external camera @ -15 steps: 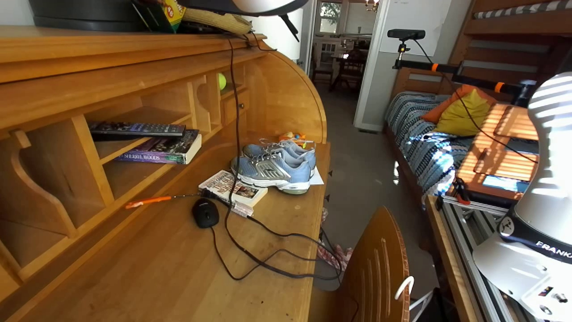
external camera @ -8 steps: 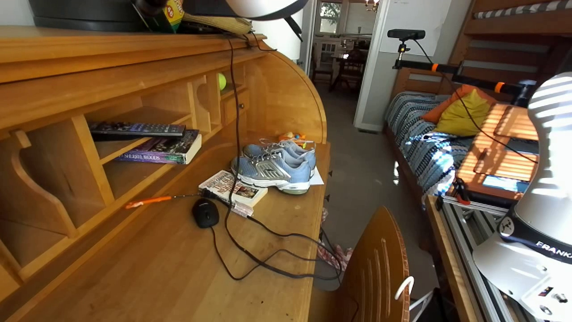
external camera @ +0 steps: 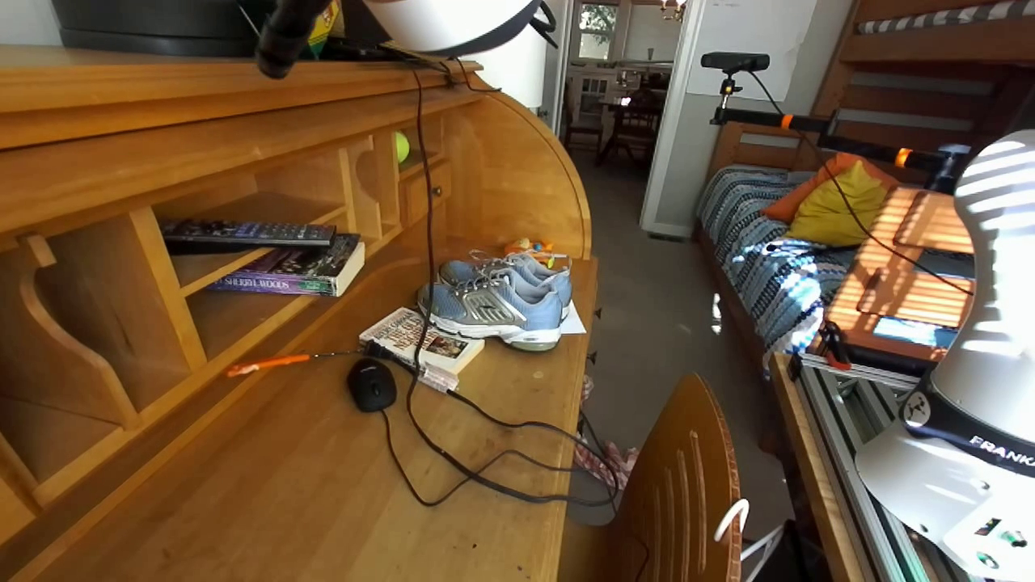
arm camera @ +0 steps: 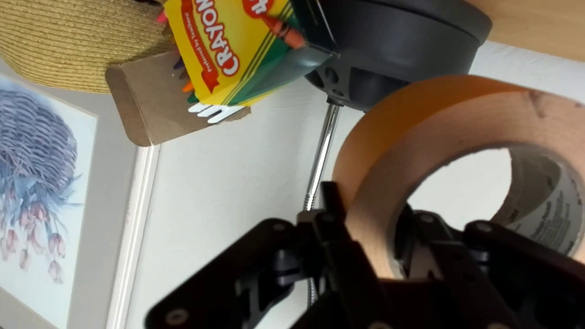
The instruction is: Put the orange masking tape on the top counter
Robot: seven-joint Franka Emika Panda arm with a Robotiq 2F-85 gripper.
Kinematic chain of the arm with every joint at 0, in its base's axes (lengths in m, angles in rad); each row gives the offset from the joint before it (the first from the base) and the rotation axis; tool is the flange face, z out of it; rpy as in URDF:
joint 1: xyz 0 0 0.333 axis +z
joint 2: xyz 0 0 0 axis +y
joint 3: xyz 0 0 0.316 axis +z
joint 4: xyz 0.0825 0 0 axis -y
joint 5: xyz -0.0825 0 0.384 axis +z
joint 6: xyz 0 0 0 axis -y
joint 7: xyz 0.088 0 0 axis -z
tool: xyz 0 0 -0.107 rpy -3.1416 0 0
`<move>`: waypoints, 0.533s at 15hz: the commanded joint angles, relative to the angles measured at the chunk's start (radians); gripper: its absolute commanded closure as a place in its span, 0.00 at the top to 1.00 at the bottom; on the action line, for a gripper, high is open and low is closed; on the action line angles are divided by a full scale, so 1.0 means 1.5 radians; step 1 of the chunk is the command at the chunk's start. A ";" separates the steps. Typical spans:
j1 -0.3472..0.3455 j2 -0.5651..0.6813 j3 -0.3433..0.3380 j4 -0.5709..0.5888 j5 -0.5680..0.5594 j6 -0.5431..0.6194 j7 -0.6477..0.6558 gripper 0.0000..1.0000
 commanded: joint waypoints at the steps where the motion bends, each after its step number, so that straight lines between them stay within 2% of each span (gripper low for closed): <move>1: 0.013 0.046 -0.011 0.057 0.026 0.032 -0.094 0.07; 8: 0.026 0.106 -0.013 0.134 0.060 0.060 -0.268 0.07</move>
